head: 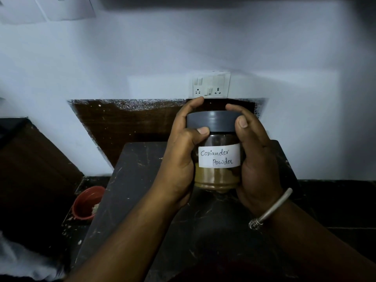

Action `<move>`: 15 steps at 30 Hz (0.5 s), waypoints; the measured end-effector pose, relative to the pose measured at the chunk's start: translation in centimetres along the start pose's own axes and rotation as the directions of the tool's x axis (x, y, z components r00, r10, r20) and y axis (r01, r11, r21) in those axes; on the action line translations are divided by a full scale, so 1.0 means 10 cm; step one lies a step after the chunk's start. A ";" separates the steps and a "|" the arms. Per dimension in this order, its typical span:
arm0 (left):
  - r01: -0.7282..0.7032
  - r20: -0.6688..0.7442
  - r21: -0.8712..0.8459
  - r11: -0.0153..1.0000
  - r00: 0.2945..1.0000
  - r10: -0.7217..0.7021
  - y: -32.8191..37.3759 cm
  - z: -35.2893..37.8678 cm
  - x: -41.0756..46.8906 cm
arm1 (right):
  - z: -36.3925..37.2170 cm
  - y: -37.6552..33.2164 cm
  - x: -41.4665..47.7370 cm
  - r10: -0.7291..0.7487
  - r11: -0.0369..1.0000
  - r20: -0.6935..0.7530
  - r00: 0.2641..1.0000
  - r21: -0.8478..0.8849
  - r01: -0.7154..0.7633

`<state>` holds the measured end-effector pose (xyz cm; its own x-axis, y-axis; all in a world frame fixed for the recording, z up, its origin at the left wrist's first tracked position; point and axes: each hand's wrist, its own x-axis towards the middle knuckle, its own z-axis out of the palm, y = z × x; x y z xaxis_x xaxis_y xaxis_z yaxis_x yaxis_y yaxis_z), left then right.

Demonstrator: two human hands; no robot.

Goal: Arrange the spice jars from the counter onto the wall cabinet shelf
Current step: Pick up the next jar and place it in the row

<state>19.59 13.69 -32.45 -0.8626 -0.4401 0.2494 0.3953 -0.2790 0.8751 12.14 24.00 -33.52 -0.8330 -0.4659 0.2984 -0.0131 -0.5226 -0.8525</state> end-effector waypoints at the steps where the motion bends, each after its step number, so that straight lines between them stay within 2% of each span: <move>1: 0.003 -0.001 0.002 1.000 1.000 -0.003 0.00 0.00 0.00 | 0.00 0.00 0.00 -0.001 1.000 -0.002 1.000 0.005 0.001; 15: 0.025 0.008 0.004 1.000 1.000 -0.025 0.03 0.02 0.01 | 0.00 -0.01 0.00 -0.012 1.000 -0.010 1.000 0.019 0.012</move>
<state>19.58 13.77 -32.05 -0.8746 -0.4264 0.2309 0.3726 -0.2861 0.8828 12.13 23.99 -33.41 -0.8383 -0.4523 0.3044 -0.0129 -0.5417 -0.8405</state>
